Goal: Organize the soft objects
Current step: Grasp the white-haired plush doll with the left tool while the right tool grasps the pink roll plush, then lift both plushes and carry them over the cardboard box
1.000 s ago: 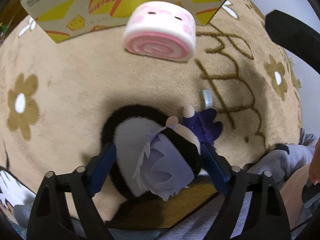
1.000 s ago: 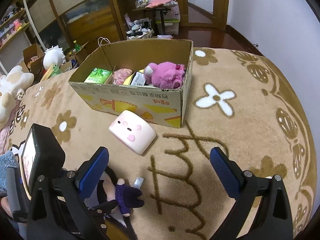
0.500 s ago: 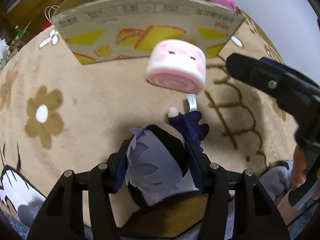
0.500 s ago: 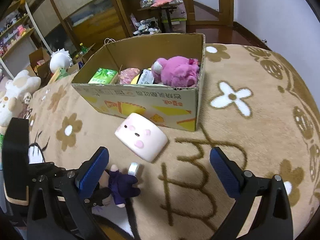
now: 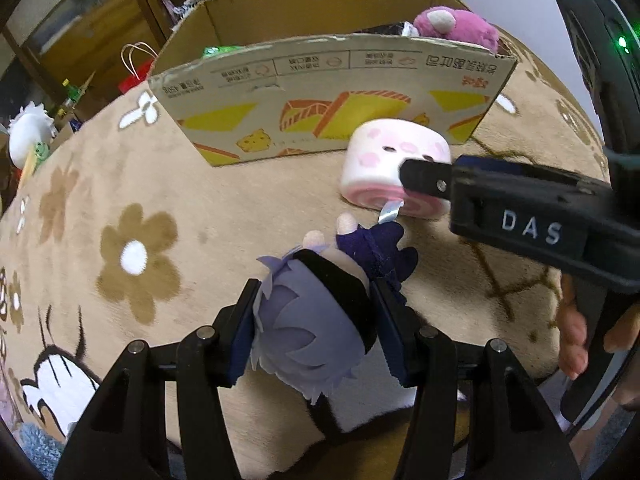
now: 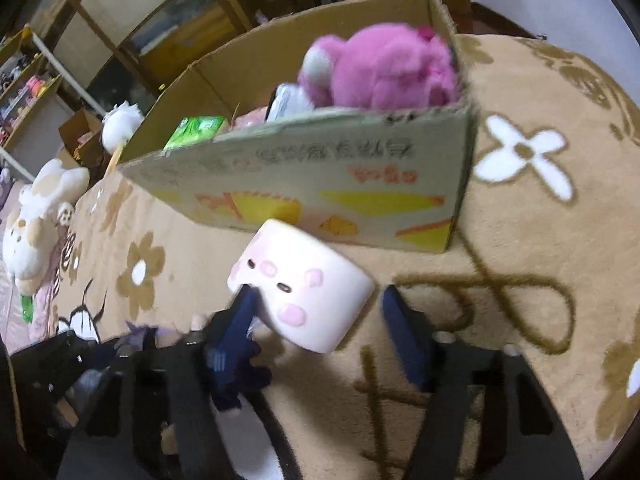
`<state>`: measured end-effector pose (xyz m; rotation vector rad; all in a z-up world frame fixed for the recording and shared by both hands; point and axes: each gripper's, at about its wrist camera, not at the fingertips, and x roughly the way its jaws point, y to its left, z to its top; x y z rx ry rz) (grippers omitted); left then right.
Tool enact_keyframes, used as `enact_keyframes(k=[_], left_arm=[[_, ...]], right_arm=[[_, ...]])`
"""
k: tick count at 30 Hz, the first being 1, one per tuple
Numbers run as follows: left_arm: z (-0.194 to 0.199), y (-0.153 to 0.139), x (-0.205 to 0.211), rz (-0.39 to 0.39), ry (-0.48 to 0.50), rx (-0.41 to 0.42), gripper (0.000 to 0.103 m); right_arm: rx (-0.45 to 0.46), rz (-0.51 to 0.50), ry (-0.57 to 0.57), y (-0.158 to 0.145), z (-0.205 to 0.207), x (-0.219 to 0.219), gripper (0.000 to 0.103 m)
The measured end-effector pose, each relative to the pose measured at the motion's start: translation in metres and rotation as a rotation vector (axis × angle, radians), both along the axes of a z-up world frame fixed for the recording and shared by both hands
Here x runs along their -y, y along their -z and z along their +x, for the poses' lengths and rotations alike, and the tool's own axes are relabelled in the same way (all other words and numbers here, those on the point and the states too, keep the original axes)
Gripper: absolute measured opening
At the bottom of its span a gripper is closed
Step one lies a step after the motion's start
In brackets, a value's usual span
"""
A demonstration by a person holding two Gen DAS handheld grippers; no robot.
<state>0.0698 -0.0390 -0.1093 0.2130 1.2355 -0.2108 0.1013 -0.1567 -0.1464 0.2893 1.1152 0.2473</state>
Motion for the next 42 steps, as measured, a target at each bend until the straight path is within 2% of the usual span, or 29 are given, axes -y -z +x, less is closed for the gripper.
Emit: enact_keyframes(k=[4,7,10,18,23,30,38,42], left_arm=[[-0.001,-0.006,-0.002,0.024,0.002,0.034,0.053],[-0.002,-0.008,0.0,0.034,-0.006,0.055,0.053],[-0.003,-0.015,0.0,0.046,-0.002,0.098,0.053],[-0.006,-0.04,-0.009,0.02,-0.029,0.174,0.053],[-0.01,-0.068,-0.017,0.011,-0.057,0.282,0.053],[-0.013,-0.103,-0.019,0.012,-0.072,0.442,0.053],[-0.005,-0.131,-0.014,0.032,-0.072,0.572,0.053],[0.002,-0.141,-0.011,0.033,-0.072,0.609,0.053]], right_arm=[[0.007,-0.04,-0.027,-0.003,-0.002,-0.008,0.023],[0.015,-0.077,-0.022,-0.007,-0.006,-0.011,0.017],[0.032,-0.091,-0.009,-0.014,-0.011,-0.008,0.016],[0.105,-0.056,0.06,-0.05,-0.03,0.014,0.015],[0.173,-0.056,0.081,-0.079,-0.045,0.023,0.015],[0.283,-0.138,0.112,-0.117,-0.061,0.019,0.015],[0.381,-0.169,0.13,-0.144,-0.064,0.014,0.015],[0.412,-0.206,0.14,-0.151,-0.059,0.008,0.015]])
